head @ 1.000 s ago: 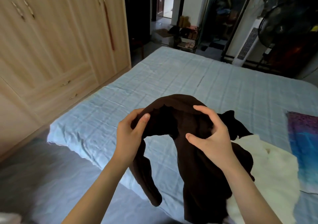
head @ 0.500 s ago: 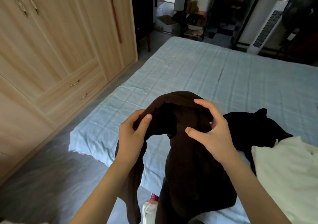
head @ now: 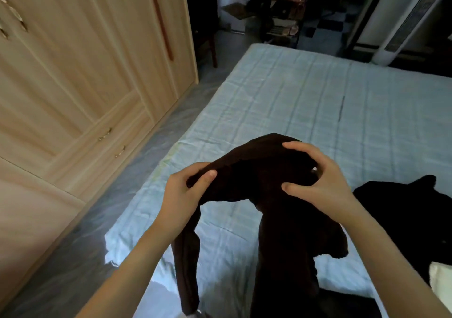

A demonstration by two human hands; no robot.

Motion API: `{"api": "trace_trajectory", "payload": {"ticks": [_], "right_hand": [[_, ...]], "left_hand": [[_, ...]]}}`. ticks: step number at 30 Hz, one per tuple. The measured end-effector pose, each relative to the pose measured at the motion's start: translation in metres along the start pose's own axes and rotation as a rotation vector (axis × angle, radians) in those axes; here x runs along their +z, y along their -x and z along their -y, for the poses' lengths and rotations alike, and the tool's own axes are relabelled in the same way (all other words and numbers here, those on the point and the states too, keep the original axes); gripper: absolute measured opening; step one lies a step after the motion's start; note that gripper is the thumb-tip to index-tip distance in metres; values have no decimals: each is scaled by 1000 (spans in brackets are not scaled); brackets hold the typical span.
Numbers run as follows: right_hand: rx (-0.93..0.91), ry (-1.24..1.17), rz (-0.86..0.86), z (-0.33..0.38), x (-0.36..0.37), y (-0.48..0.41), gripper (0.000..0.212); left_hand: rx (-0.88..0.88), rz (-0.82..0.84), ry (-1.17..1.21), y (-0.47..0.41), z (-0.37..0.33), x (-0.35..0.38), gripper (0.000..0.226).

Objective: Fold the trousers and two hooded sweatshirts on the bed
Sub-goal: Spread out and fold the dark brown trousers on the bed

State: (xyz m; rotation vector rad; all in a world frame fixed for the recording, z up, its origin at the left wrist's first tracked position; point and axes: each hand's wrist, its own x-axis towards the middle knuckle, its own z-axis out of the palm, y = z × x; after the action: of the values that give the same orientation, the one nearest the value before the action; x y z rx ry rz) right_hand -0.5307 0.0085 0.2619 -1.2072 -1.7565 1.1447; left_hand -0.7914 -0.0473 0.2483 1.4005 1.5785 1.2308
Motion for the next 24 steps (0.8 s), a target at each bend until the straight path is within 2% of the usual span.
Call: {"api": "trace_trajectory", "payload": {"ticks": [5, 9, 13, 16, 18, 21, 24], "right_hand": [[54, 123, 40, -37, -3, -89, 71], [184, 252, 58, -145, 38, -135, 73], [360, 214, 79, -244, 76, -153, 73], [430, 176, 74, -268, 79, -175, 56], [403, 170, 42, -275, 67, -196, 40], [315, 362, 49, -288, 41, -240, 34], [275, 529, 11, -315, 20, -291, 34]], "left_hand": [[28, 224, -79, -109, 52, -10, 13], [-55, 367, -177, -187, 154, 22, 12], [-176, 511, -235, -227, 252, 54, 8], [-203, 521, -258, -253, 286, 61, 10], [-162, 535, -308, -276, 296, 63, 13], [-75, 551, -398, -326, 305, 70, 14], [10, 422, -607, -379, 315, 92, 21]]}}
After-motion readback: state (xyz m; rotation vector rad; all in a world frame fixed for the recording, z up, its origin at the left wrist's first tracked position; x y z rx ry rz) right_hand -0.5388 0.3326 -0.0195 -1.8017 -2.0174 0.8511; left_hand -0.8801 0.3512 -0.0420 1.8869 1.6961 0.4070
